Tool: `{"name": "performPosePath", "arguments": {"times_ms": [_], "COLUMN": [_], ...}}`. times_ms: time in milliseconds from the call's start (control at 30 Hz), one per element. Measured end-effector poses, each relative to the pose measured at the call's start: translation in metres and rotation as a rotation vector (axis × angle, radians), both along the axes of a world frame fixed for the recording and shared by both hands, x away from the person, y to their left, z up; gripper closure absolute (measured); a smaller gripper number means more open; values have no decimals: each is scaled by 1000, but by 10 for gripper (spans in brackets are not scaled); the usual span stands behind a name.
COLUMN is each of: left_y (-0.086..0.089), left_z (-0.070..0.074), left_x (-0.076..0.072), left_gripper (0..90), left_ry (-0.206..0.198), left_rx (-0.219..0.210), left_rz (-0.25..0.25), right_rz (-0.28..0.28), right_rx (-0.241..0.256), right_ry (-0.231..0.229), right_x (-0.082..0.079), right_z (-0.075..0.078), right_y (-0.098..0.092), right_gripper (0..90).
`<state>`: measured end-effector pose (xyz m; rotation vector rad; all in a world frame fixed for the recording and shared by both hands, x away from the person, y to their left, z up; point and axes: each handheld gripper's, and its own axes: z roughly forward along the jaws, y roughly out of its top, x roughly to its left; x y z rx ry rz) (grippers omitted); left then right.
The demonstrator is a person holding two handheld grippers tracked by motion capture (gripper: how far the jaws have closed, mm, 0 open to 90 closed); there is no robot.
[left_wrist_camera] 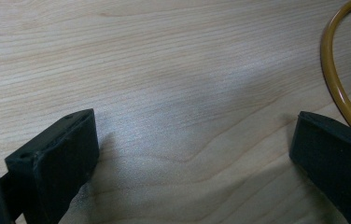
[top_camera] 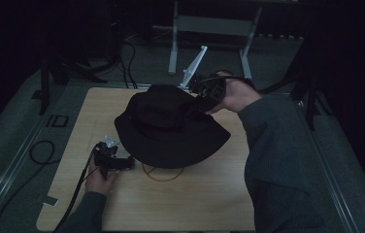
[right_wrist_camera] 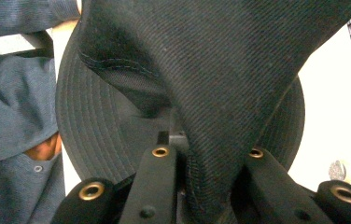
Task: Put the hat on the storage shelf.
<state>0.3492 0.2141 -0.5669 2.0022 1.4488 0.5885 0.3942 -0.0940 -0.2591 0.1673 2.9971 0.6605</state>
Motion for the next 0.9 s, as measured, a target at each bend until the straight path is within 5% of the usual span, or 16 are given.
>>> {"name": "performPosePath", "arguments": {"times_ms": [667,900], "left_y": [1,1], "left_z": [0,0], "left_x": [0,0], "left_gripper": [15,15], "left_ry": [3,2], "left_rx": [7,7], "left_rz": [-6,-5], "right_rz": [-19,-83], "right_rx": [-4,-25], "right_ry": [9,29], "right_x": [4,7], "right_z": [-12,-14], "right_y": [6,6], "right_gripper": [719,476]}}
